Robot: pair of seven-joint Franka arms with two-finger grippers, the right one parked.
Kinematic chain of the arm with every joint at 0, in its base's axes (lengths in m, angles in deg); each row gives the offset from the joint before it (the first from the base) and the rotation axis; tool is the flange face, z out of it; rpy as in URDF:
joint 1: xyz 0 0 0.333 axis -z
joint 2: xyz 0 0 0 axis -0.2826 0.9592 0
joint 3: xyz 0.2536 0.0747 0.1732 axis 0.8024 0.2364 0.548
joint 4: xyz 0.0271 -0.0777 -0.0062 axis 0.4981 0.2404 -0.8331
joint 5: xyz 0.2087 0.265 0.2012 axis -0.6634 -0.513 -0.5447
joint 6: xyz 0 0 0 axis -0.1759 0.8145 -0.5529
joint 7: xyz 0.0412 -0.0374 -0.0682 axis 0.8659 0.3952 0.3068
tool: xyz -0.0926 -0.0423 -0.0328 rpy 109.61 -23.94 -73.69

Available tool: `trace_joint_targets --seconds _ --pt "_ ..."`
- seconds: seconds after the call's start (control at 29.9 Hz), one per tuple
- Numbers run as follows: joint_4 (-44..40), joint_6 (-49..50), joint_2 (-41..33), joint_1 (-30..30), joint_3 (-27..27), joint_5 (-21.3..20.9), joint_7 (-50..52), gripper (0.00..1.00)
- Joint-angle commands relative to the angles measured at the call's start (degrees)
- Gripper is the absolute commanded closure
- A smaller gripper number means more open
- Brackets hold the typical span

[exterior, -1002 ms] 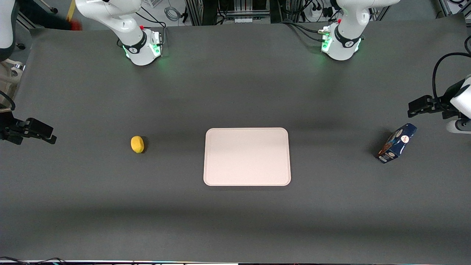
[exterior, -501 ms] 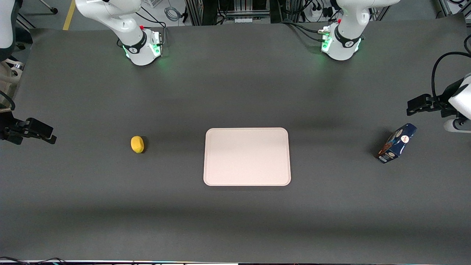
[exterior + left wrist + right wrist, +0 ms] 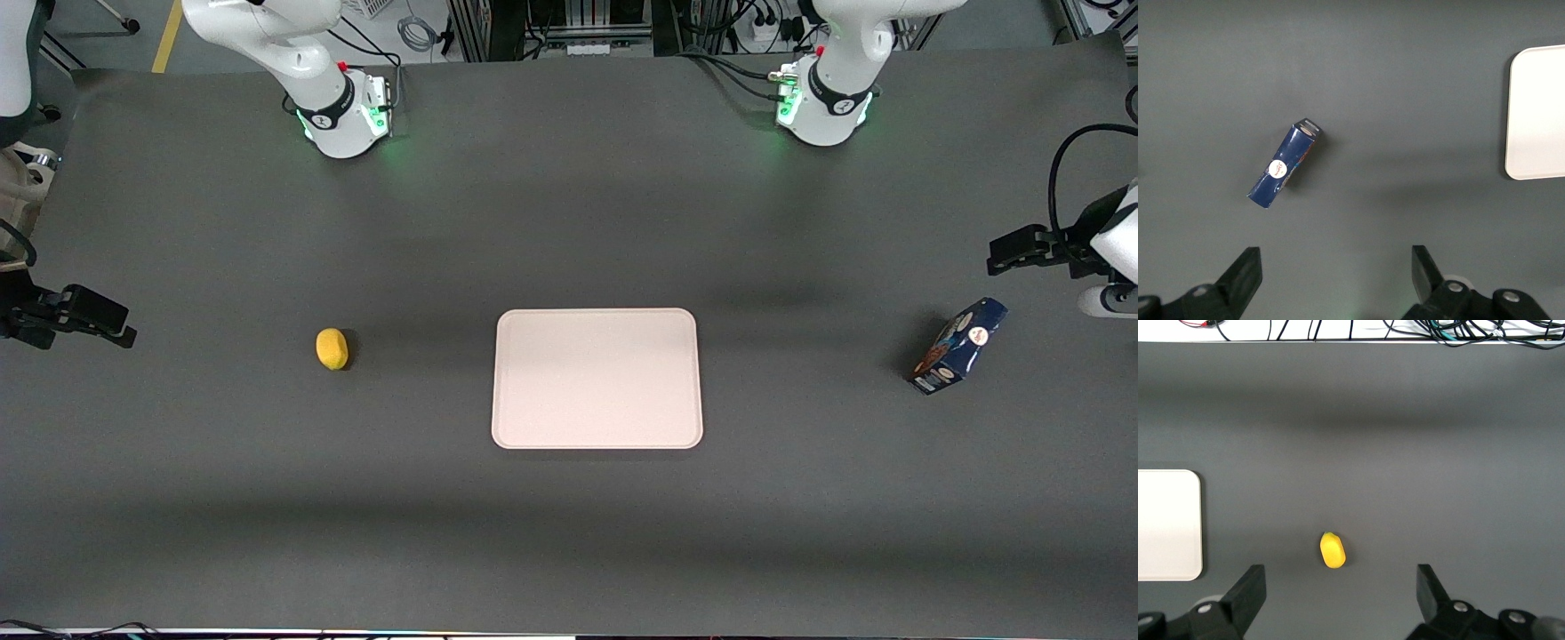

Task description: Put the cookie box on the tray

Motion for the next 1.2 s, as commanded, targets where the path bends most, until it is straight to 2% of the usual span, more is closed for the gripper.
trace_joint_targets --seconds 0.0,0.4,0.6,0.84,0.94,1.17 --pt "-1.8 2.1 0.3 0.0 -0.1 -0.5 -1.1 0.00" --pt "-1.8 2.8 0.3 0.1 -0.3 -1.1 -3.2 0.00" --pt "-1.6 2.3 0.4 0.6 -0.5 -7.5 -19.3 0.00" --pt "-0.8 -1.1 0.6 0.3 -0.6 -9.2 -37.5 0.00" --pt "0.2 -2.5 0.6 0.0 -0.4 -8.7 -41.3 0.00" --pt "4.5 -5.6 0.3 -0.4 1.4 -7.1 -41.6 0.00"
